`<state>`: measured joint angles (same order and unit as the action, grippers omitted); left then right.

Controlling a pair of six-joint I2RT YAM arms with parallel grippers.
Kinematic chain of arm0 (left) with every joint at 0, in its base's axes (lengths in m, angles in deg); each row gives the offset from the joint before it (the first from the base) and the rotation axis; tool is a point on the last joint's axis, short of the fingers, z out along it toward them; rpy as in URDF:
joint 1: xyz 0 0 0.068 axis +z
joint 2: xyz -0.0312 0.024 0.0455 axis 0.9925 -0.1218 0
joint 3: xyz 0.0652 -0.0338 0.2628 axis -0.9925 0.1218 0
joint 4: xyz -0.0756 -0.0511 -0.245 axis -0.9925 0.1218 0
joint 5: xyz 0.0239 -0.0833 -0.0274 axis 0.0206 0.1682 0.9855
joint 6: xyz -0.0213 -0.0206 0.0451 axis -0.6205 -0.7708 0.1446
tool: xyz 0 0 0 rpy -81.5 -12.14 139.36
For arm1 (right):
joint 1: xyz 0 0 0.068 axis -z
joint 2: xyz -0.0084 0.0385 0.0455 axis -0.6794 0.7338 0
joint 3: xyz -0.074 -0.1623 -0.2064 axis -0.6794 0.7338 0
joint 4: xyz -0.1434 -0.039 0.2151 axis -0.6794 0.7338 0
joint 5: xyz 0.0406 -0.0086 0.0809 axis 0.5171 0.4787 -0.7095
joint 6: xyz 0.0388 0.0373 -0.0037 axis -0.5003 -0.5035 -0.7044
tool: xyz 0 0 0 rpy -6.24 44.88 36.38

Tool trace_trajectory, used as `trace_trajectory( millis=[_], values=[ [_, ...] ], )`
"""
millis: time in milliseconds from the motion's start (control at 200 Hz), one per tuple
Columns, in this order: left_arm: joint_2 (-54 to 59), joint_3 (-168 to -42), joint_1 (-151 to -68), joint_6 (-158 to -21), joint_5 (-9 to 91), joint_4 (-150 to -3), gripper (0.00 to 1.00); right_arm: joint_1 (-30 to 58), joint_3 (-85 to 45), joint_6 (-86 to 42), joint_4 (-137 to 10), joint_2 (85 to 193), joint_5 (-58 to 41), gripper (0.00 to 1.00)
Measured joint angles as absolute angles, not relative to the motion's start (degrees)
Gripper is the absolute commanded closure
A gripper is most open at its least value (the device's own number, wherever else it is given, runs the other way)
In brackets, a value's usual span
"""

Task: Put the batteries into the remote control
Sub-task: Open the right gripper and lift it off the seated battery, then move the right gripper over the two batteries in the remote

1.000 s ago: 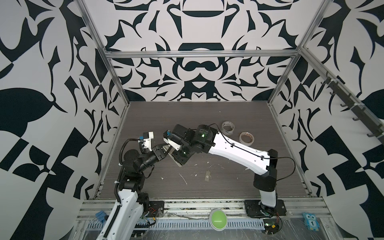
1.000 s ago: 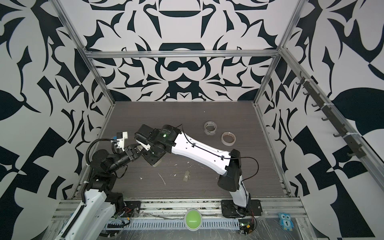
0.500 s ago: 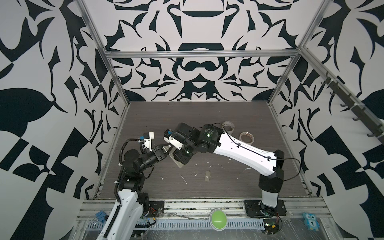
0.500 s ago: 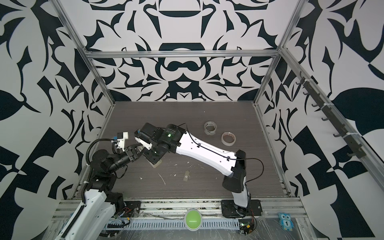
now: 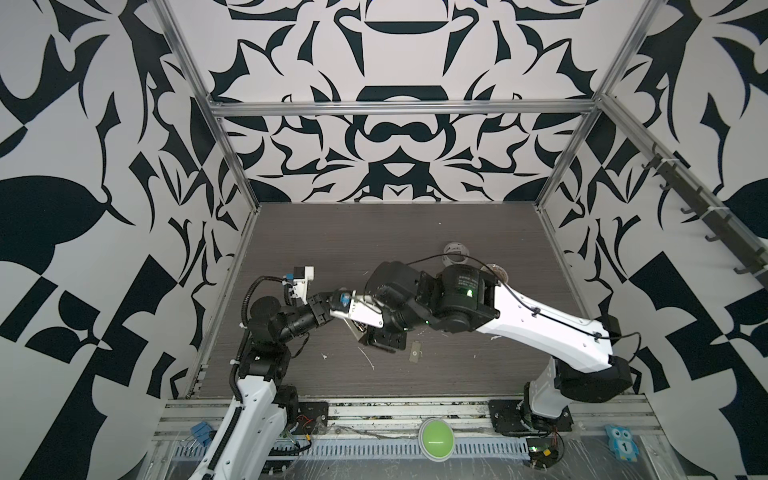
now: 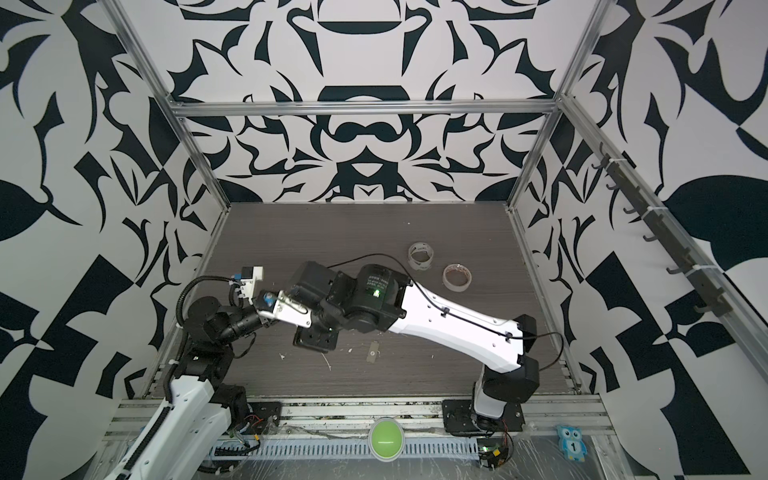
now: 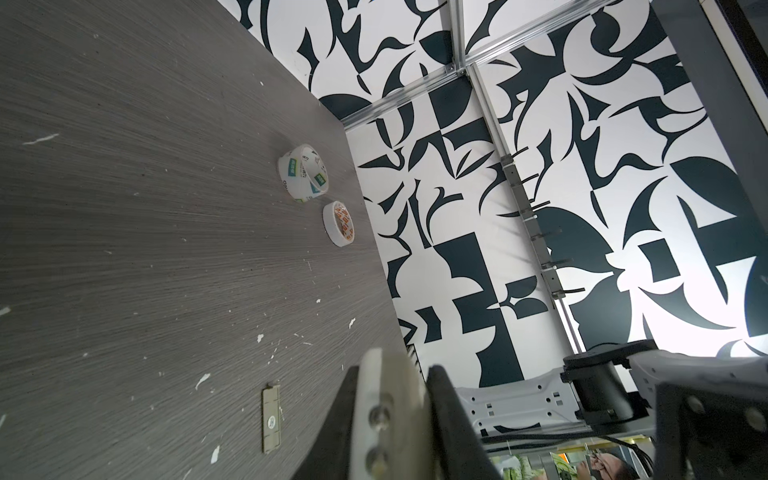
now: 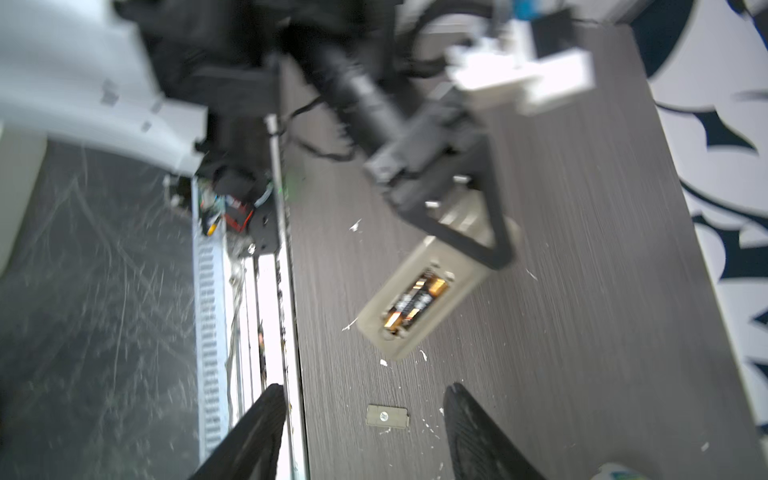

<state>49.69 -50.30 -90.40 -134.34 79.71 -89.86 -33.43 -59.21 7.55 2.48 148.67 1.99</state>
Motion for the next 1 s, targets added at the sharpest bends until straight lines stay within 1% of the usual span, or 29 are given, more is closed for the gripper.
trace_trajectory(
  millis=[260,320,370,575,695,795,840,900,935,1000],
  values=[
    [49.1,-50.8,-90.4,-134.2,83.6,-88.5,1.0,-35.1,-59.9,13.0,6.7,150.6,7.9,0.33],
    [48.7,-50.8,-90.4,-134.4,84.5,-88.5,1.0,-35.4,-60.0,13.6,7.1,150.6,10.0,0.36],
    [48.3,-50.8,-90.4,-134.6,85.2,-88.5,1.0,-35.7,-60.3,13.8,7.6,150.7,11.2,0.41],
    [47.3,-50.9,-90.4,-135.7,87.6,-88.6,1.0,-36.5,-60.3,15.1,7.9,150.8,11.8,0.46],
    [47.1,-50.9,-90.4,-136.0,88.8,-88.5,1.0,-36.6,-59.0,15.8,7.3,150.7,11.0,0.45],
    [47.1,-51.2,-90.4,-136.1,89.4,-88.3,1.0,-36.6,-58.4,16.7,6.5,150.9,10.7,0.41],
    [47.2,-51.4,-90.4,-136.1,89.6,-88.3,1.0,-36.6,-58.3,17.1,5.9,150.9,10.7,0.38],
    [47.2,-51.4,-90.4,-136.1,89.7,-88.3,1.0,-36.6,-58.2,17.7,5.0,150.9,10.6,0.36],
    [47.2,-51.4,-90.4,-136.1,89.8,-88.3,1.0,-36.6,-58.1,18.0,4.4,150.9,10.4,0.38],
    [47.2,-51.4,-90.5,-136.1,89.9,-88.3,1.0,-36.6,-57.7,18.6,3.5,150.9,10.2,0.45]
  ],
)
